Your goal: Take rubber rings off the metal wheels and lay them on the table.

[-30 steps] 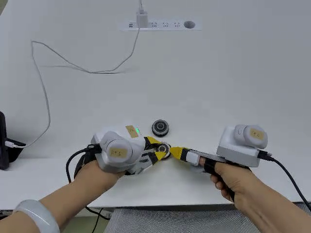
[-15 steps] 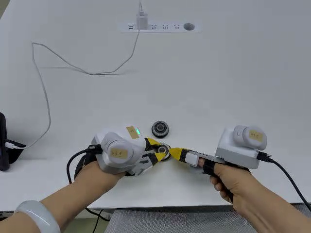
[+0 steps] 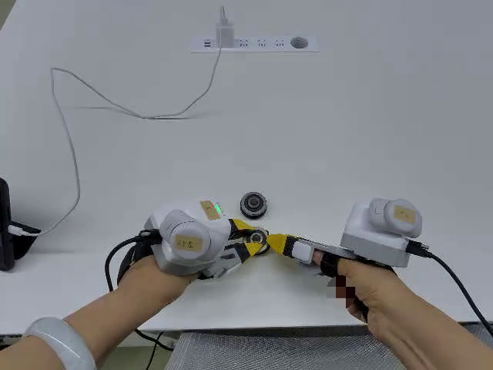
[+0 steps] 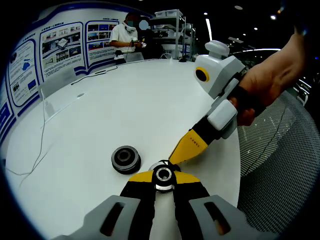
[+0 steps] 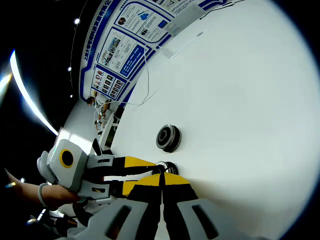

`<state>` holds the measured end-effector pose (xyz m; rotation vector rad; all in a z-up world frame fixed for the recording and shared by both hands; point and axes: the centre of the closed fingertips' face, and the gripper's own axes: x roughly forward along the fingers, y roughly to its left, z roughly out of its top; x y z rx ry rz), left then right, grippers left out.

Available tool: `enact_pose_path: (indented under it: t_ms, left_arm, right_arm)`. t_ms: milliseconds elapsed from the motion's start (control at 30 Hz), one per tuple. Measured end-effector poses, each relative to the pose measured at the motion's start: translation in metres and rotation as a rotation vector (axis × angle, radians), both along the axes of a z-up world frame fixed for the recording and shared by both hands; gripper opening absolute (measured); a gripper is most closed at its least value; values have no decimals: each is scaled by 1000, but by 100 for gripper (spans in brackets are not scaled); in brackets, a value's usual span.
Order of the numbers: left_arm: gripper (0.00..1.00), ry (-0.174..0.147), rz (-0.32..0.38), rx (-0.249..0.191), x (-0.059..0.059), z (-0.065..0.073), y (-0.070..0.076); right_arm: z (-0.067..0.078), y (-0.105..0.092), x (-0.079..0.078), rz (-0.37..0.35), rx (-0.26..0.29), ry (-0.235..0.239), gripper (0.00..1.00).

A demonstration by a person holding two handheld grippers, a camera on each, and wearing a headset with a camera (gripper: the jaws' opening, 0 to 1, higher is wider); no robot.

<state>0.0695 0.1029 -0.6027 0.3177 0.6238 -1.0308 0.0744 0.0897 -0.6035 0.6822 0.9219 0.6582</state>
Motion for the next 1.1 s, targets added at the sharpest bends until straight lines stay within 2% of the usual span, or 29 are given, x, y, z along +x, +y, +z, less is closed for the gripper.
enact_pose_path:
  t_ms: [467,1100]
  left_arm:
    - [13,0,2,-3,0,0,0]
    - [13,0,1,-5,0,0,1]
  right_arm:
    - [1,3,0,-2,14,4,1]
    - [10,11,-3,10,46,0,1]
